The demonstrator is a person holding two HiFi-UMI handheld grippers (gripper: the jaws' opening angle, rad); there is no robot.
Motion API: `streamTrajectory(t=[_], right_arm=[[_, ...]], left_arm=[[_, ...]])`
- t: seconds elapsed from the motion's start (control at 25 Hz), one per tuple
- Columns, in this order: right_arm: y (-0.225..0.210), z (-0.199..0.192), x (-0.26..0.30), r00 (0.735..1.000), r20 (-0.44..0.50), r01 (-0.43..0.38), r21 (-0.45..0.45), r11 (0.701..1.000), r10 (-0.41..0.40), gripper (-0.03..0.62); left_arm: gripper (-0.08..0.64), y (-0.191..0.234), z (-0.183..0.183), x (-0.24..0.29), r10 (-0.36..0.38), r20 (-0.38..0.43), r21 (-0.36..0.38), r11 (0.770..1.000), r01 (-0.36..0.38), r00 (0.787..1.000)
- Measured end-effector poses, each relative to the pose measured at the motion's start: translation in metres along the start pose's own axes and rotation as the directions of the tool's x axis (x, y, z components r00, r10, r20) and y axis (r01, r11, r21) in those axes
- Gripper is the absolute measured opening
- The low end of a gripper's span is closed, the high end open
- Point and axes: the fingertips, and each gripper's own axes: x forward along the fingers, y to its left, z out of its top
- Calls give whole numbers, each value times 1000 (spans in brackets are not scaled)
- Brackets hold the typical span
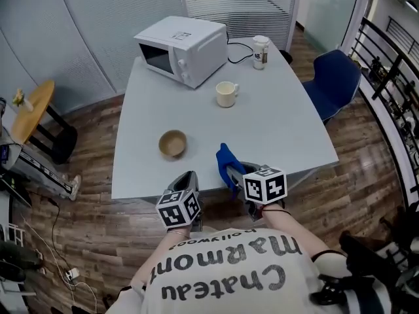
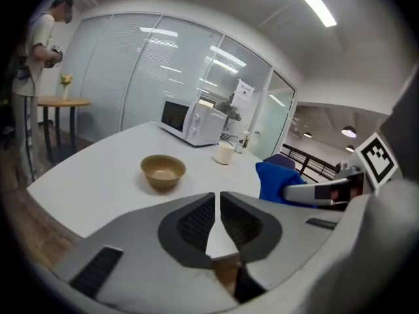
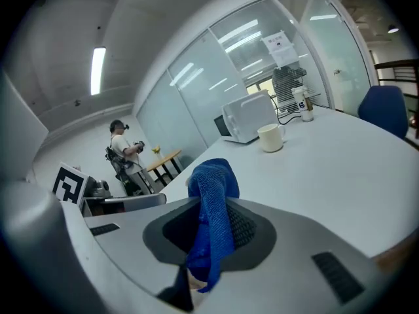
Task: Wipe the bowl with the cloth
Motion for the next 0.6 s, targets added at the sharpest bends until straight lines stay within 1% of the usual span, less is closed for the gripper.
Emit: streamTrajectory(t=[0.08, 0.2, 0.32, 0.6], right_arm=[[-4, -9, 3, 1000, -20, 9, 15, 1000, -9, 64], [-8, -20, 5, 999, -44, 25, 26, 999, -23, 64], [-7, -26, 7, 997, -69, 34, 11, 999, -33, 64], [1, -35, 11, 995, -102, 18, -10, 1000, -18, 64]], left_arm=[[20, 9, -7, -5, 21, -8, -18, 1000, -21, 1000], [20, 17, -15, -11, 41, -18, -24, 999, -41, 999], [20, 20, -19, -12, 56, -29, -22, 998, -56, 998], [20, 21, -27, -13, 75, -45, -15, 997, -76, 996]])
